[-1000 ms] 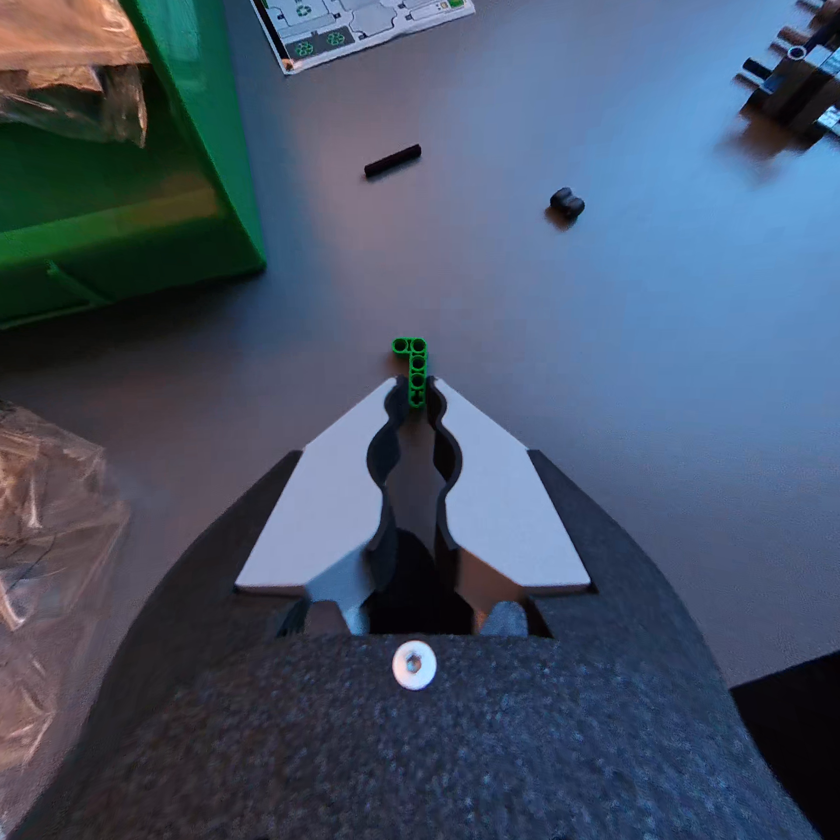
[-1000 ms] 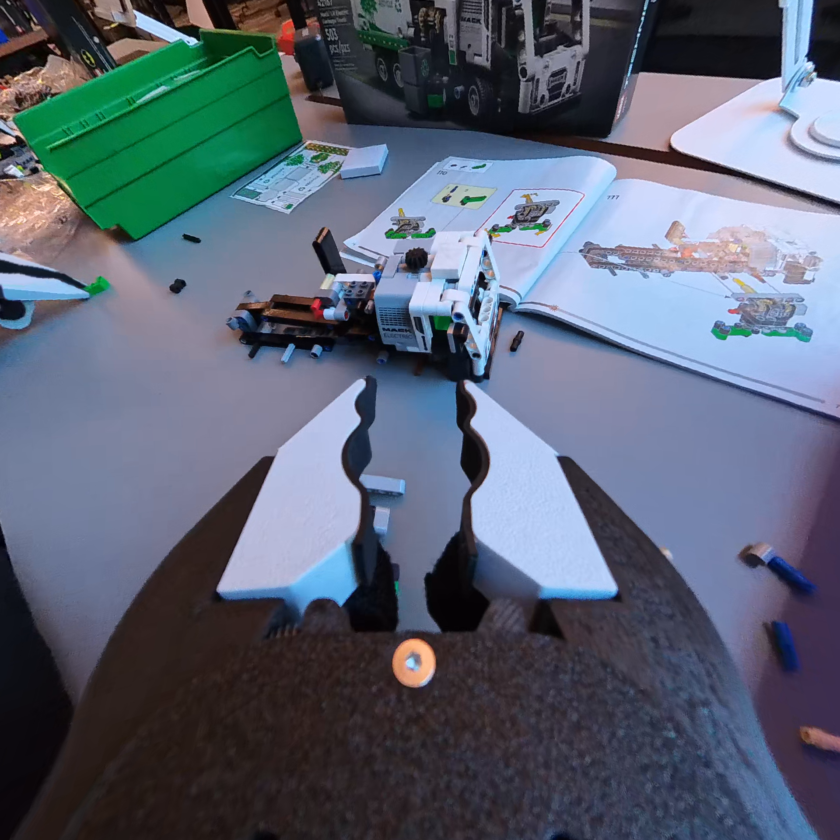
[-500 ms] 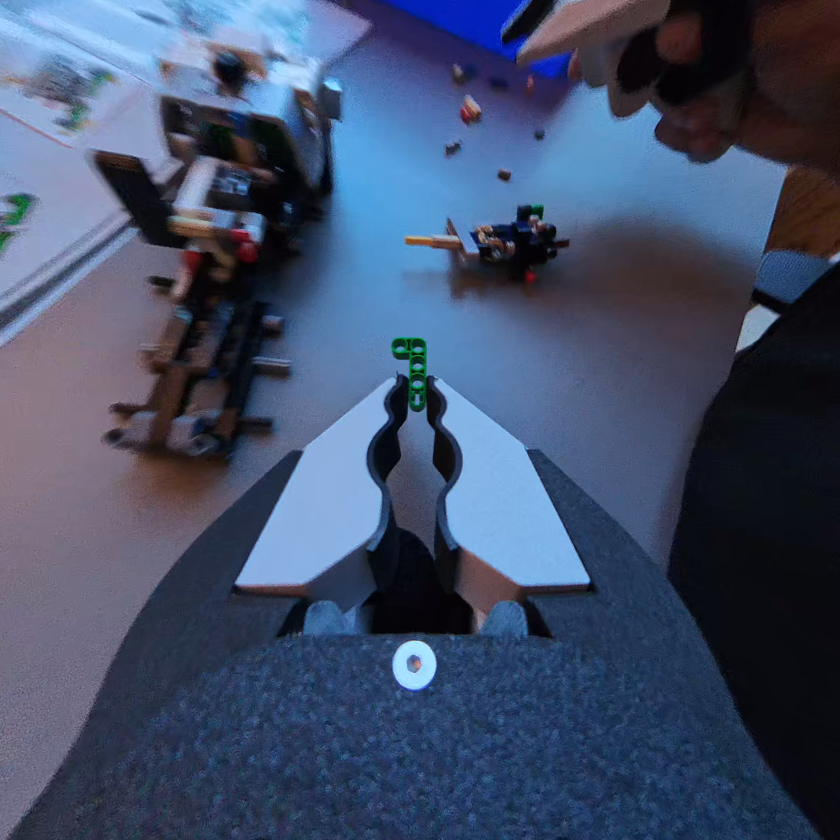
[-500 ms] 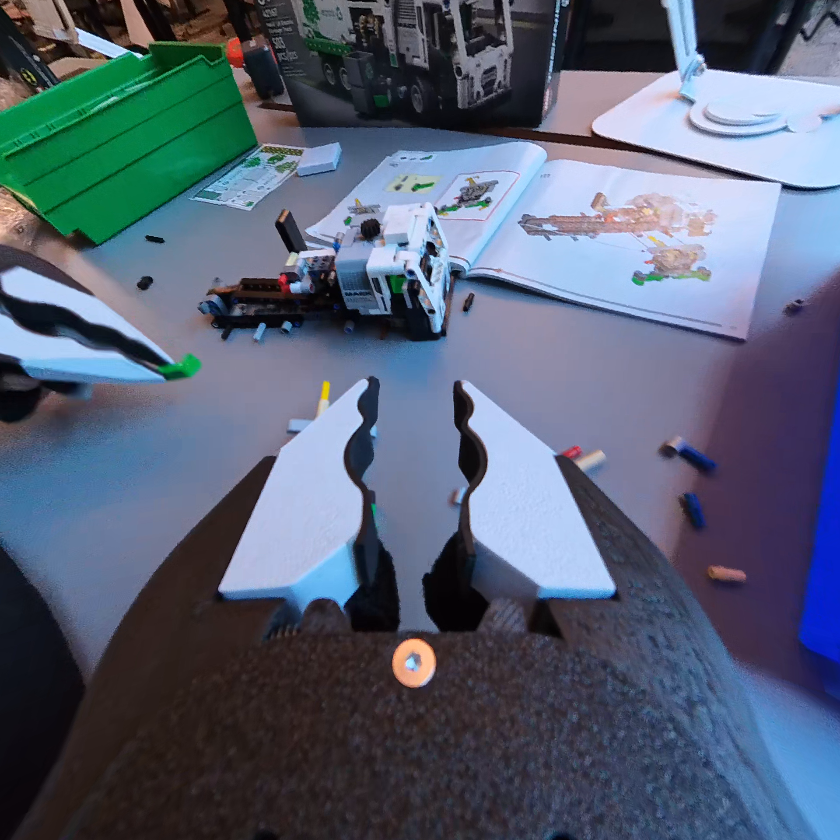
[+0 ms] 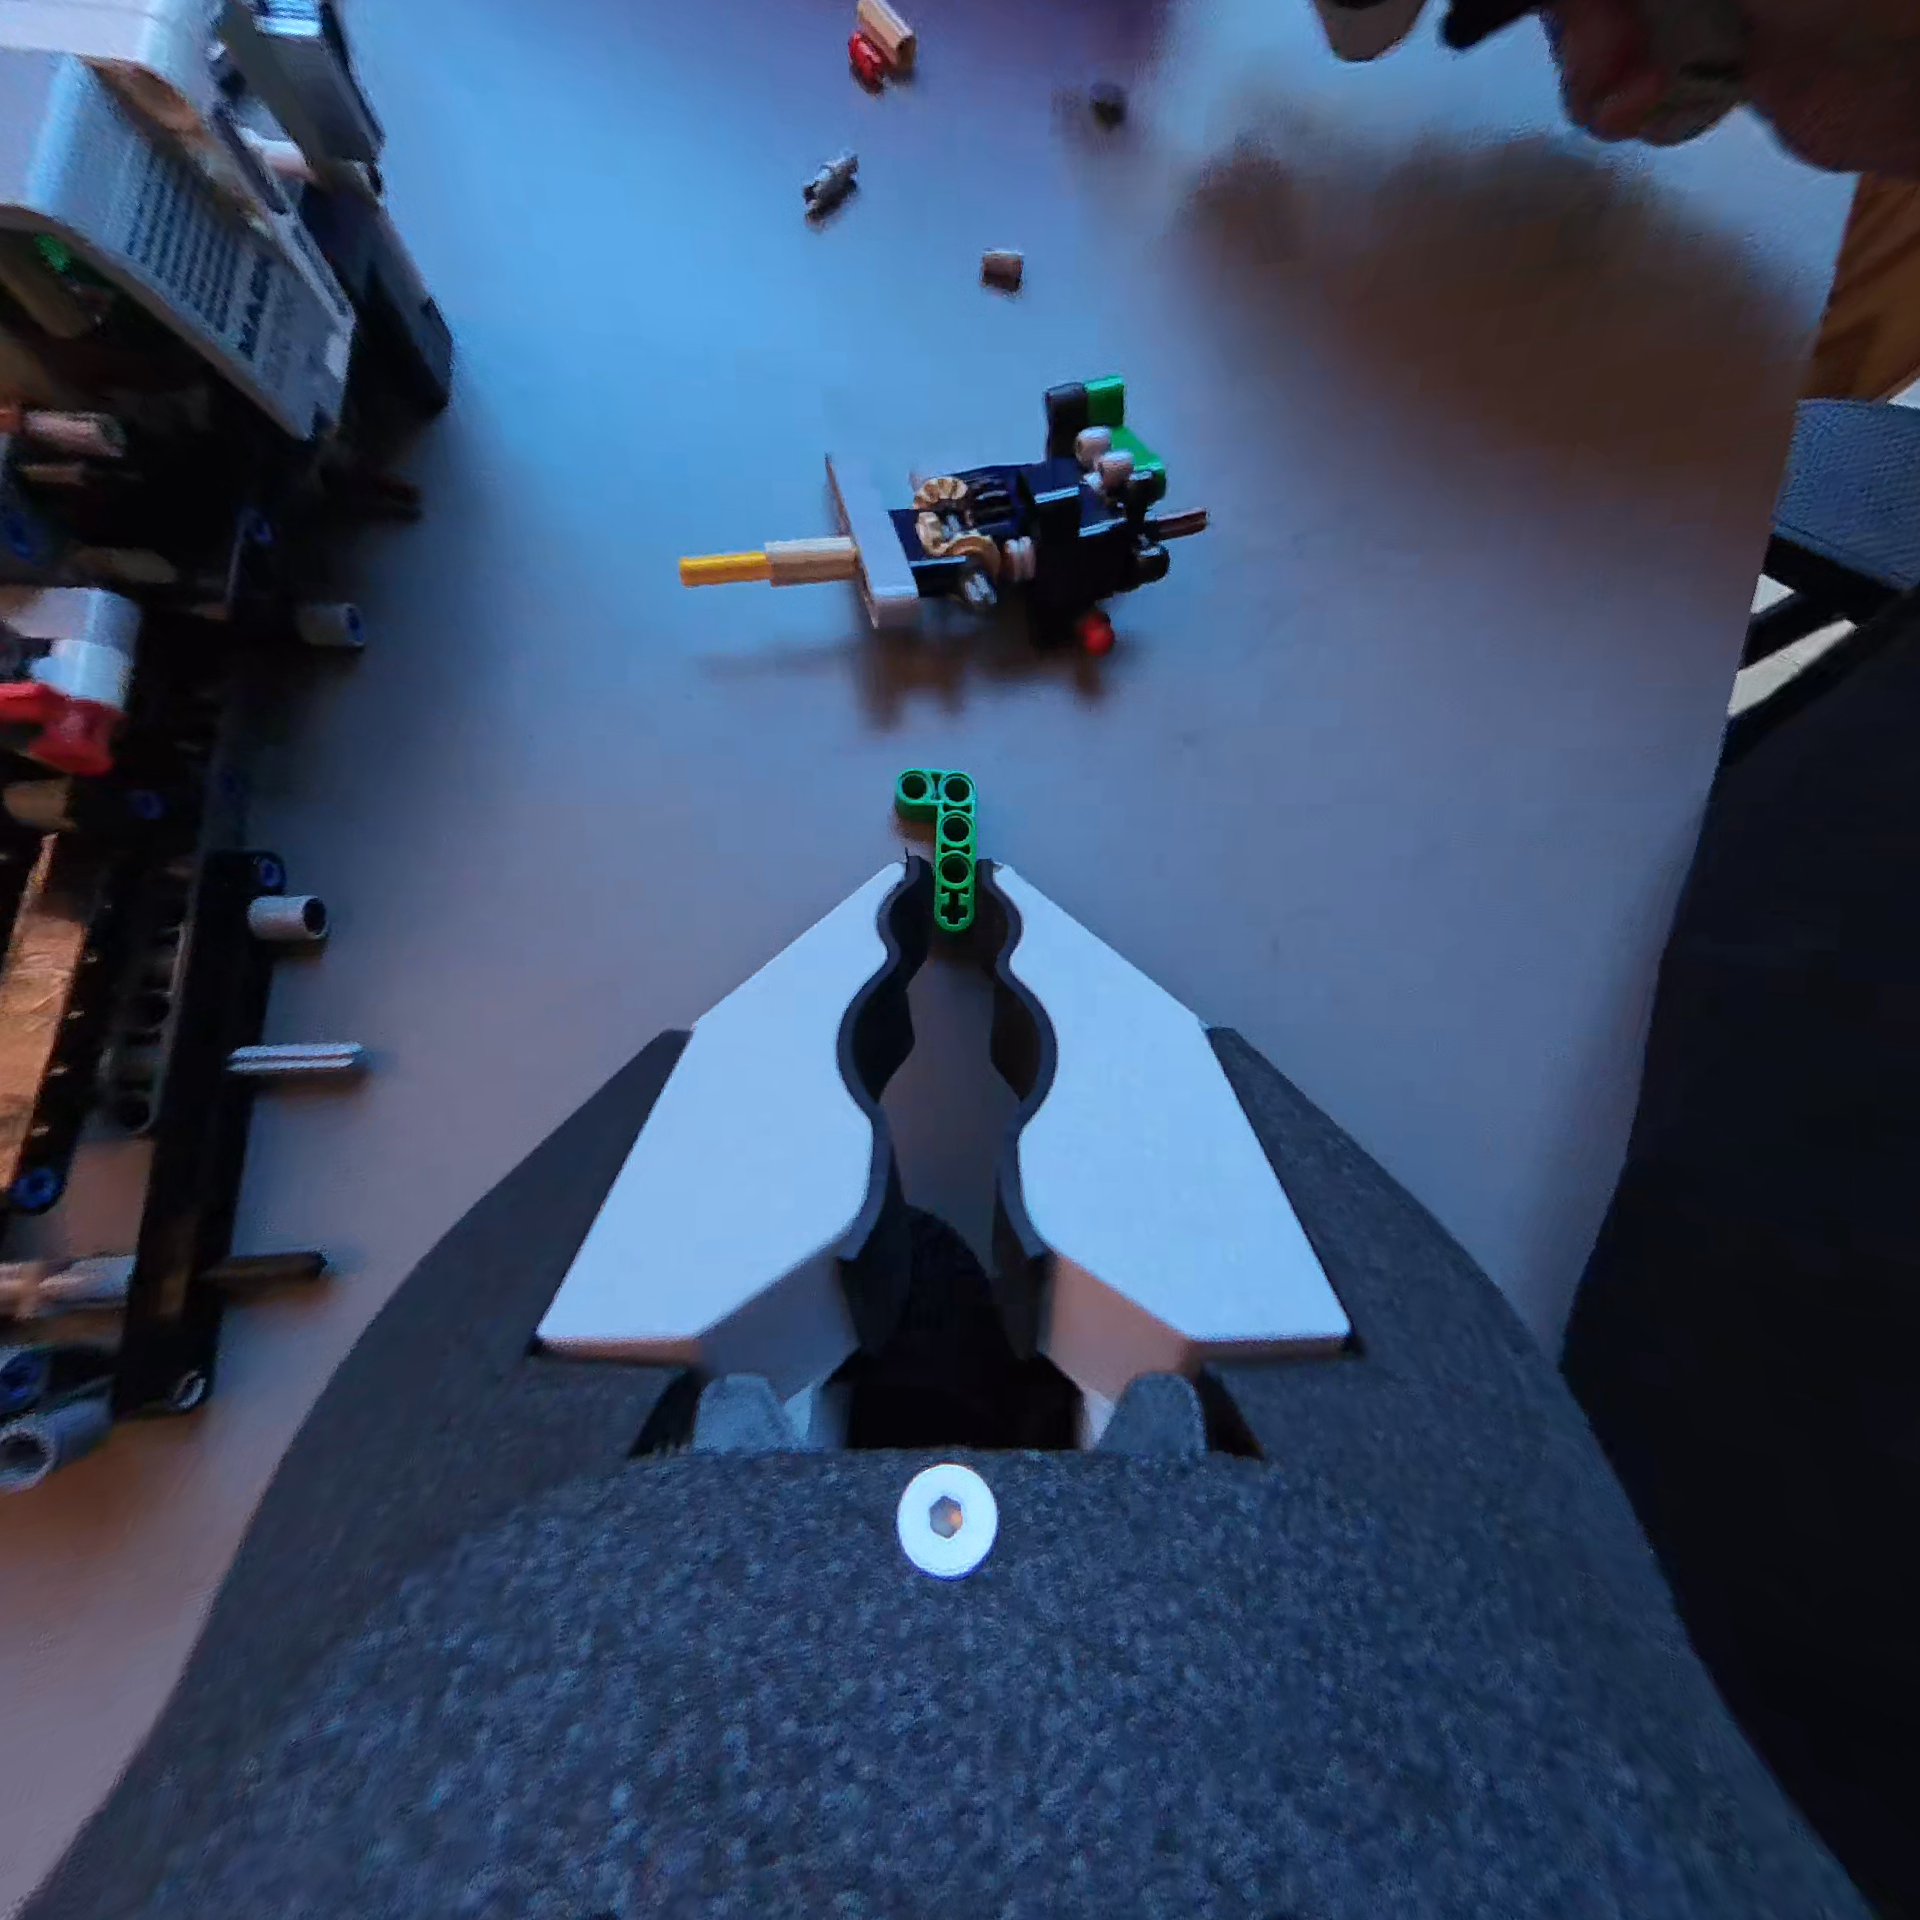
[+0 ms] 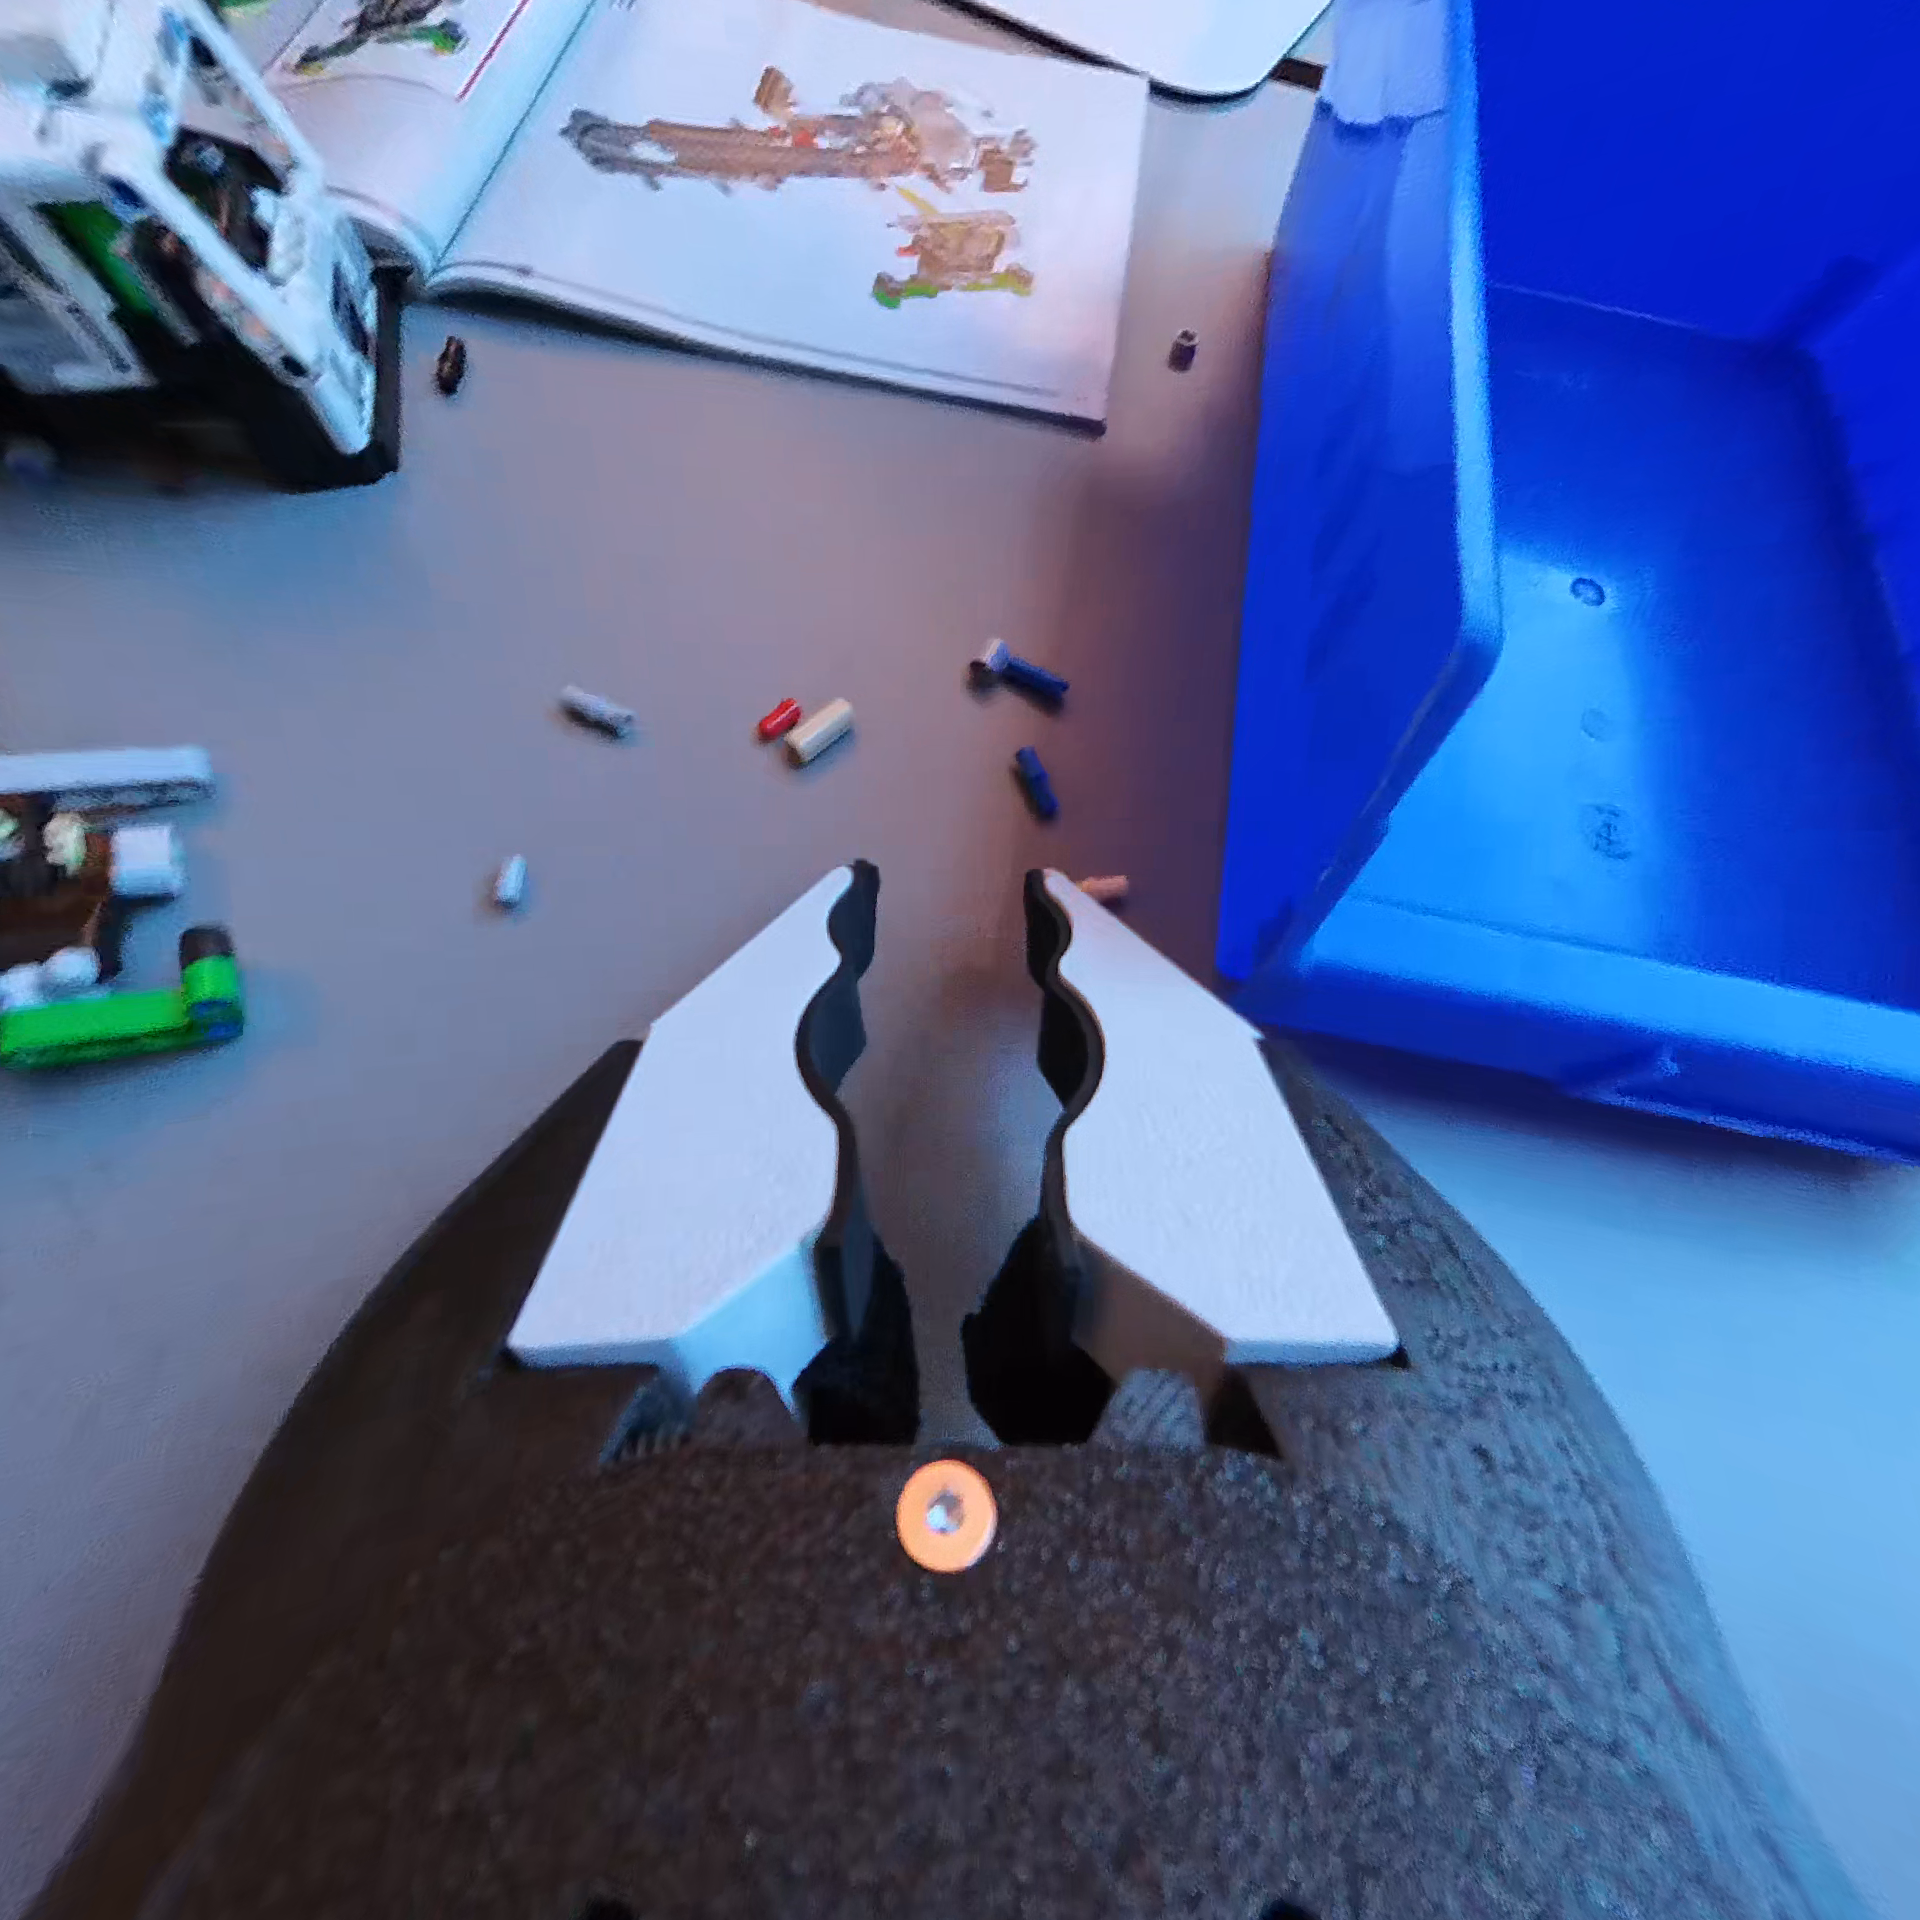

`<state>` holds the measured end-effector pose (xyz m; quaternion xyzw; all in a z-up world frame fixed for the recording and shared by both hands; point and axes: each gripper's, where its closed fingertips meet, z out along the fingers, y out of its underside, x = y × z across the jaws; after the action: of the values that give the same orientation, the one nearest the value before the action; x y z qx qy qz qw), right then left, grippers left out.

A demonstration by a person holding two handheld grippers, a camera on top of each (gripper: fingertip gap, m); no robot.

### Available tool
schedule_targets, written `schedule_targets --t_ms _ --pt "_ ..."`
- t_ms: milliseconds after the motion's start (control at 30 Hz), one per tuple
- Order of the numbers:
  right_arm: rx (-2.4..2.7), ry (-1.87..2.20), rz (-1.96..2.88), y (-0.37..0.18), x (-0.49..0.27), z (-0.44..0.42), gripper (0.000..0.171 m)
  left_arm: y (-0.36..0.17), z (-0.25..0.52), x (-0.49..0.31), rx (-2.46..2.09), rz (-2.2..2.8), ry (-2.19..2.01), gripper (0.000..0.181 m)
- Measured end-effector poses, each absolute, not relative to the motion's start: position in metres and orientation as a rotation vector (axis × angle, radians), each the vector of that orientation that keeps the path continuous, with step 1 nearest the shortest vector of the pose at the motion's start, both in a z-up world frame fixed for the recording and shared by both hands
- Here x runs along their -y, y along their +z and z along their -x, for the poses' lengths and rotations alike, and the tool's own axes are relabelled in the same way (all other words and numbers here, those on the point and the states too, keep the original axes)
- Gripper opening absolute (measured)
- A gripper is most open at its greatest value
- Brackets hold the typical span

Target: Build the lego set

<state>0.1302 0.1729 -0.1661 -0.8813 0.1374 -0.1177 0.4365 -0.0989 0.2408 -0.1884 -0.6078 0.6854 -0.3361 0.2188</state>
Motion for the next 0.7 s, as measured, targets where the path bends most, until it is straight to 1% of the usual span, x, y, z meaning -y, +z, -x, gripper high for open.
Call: schedule_targets --t_ms 67,200,333,467,533,600,700 --pt "-0.374 -0.354 2.192 -0.171 -0.181 -0.143 0.026 -0.189 0.099 -0.235 -1.919 1.671 -0.954 0.007" --pt "-0.464 -0.333 2.213 -0.179 -0.190 -0.156 0.018 -0.183 0.101 -0.236 -1.890 1.678 -0.997 0.027" --pt "-0.455 -0.335 2.238 -0.183 -0.198 -0.156 0.020 -0.166 0.109 -0.245 -1.826 1.654 -1.082 0.027" --pt "-0.469 -0.340 2.264 -0.187 -0.200 -0.159 0.020 -0.160 0.118 -0.251 -1.812 1.635 -1.096 0.027" --pt "-0.472 -0.330 2.266 -0.187 -0.201 -0.159 0.017 -0.156 0.119 -0.250 -1.792 1.645 -1.152 0.026" --pt "-0.473 -0.303 2.270 -0.188 -0.202 -0.157 0.005 -0.156 0.120 -0.251 -1.782 1.647 -1.169 0.026" --pt "-0.425 -0.318 2.295 -0.188 -0.199 -0.151 0.005 -0.156 0.120 -0.254 -1.773 1.643 -1.156 0.025"
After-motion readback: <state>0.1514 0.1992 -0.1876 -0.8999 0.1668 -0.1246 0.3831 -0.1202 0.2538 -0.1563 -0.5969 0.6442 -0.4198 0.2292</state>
